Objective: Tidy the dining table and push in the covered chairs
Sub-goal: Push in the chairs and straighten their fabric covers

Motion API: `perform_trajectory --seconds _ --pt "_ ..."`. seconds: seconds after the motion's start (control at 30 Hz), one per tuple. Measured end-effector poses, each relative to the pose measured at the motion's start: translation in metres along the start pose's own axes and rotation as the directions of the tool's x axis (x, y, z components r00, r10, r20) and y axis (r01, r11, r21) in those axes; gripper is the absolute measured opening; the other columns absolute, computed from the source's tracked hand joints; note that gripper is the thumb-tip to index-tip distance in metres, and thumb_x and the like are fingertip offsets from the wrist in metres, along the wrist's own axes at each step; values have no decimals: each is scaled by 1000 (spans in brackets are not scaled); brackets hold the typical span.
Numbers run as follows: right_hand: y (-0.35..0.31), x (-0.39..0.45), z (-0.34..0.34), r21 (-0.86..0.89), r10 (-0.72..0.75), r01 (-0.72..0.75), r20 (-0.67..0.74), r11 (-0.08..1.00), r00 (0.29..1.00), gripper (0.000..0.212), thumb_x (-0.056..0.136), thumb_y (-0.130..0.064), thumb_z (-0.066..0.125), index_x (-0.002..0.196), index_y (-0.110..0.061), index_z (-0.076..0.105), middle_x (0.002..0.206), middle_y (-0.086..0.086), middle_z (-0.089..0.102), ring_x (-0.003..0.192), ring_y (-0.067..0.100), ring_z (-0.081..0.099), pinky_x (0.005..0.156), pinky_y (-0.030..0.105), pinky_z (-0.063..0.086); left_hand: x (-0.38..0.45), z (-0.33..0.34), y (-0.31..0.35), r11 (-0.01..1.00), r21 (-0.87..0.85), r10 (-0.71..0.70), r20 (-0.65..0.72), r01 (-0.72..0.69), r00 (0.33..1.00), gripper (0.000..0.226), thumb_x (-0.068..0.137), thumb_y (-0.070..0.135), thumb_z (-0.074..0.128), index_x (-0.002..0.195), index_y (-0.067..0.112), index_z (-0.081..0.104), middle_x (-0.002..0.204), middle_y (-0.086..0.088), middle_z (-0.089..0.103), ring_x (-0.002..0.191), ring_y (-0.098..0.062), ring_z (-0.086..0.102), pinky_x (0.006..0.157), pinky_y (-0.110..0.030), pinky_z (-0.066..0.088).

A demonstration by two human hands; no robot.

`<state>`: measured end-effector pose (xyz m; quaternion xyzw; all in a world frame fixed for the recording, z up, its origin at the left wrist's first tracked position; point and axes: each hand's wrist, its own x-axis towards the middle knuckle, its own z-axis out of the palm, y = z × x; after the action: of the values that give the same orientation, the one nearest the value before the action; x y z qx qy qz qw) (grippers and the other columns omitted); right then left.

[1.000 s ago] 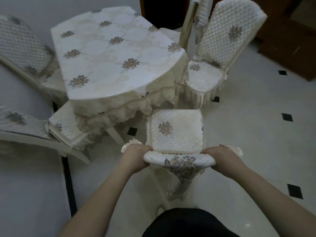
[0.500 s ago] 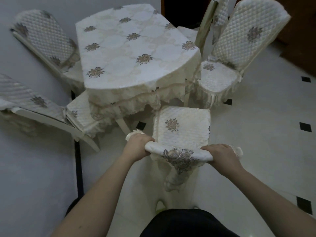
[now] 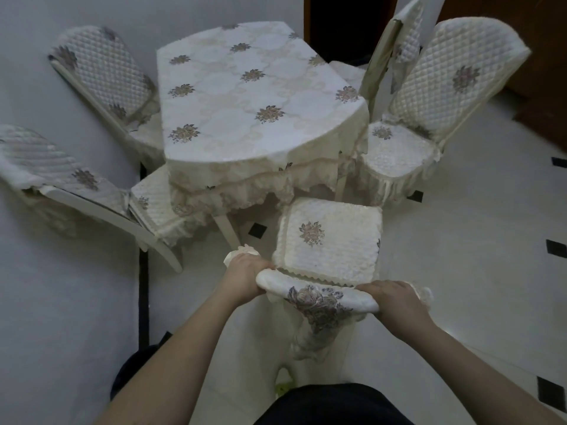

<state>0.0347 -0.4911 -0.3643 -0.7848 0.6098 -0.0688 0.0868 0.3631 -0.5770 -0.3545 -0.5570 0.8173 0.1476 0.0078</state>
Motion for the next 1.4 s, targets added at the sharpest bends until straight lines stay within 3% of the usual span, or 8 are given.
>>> perform_trajectory --seconds 0.3,0.5,0.63,0.8,0.93,1.1,1.23,1.4 --pt "17 12 6 3 -49 49 70 999 996 36 73 -25 68 103 -45 65 91 -14 71 84 13 65 74 29 44 -11 16 0 994 -88 -74 -37 70 997 12 58 38 66 65 29 67 63 7 64 67 -13 60 63 -32 47" --pt "18 36 -5 16 -117 116 85 993 989 42 61 -24 66 100 -39 70 90 -8 73 80 18 68 74 32 46 -26 23 -1 982 -141 -145 -139 125 980 13 54 37 70 65 32 64 61 8 61 65 -13 57 62 -31 45" --pt "17 60 -15 2 -166 167 135 986 977 31 69 -30 57 97 -39 68 88 -11 72 81 15 65 76 29 46 -29 22 0 973 -112 -215 -129 201 968 19 59 41 66 72 28 71 68 4 66 70 -16 62 63 -30 45" --pt "15 88 -34 -50 -194 204 164 978 967 20 72 -19 60 83 -34 65 80 -8 68 75 16 62 66 28 35 -33 17 10 955 -156 -278 -165 253 946 16 60 33 72 75 30 72 74 4 69 73 -17 63 63 -29 42" --pt "16 107 -37 -29 -185 193 174 981 967 24 72 -17 61 80 -41 63 78 -11 64 77 15 60 71 31 39 -32 18 14 937 -173 -332 -170 304 928 21 59 34 75 80 31 70 77 5 68 77 -18 62 67 -32 44" --pt "21 138 -38 -103 -201 223 187 969 962 32 74 -17 62 97 -39 66 89 -10 67 87 17 60 74 32 35 -19 9 18 924 -151 -373 -146 352 916 18 60 36 72 77 31 67 76 6 67 74 -20 63 61 -31 43" --pt "23 159 -36 -120 -131 152 165 981 978 37 68 -14 68 97 -37 66 94 -8 66 96 19 60 83 36 37 -6 -1 19 921 -134 -382 -122 366 916 17 65 33 72 79 29 64 81 2 68 76 -22 64 58 -30 36" --pt "34 170 -33 -69 -67 77 135 995 989 36 69 -12 68 99 -33 68 98 -4 63 103 23 54 93 40 32 11 -6 25 919 -103 -389 -102 380 915 26 65 32 70 91 27 70 85 3 70 79 -21 65 61 -30 44"
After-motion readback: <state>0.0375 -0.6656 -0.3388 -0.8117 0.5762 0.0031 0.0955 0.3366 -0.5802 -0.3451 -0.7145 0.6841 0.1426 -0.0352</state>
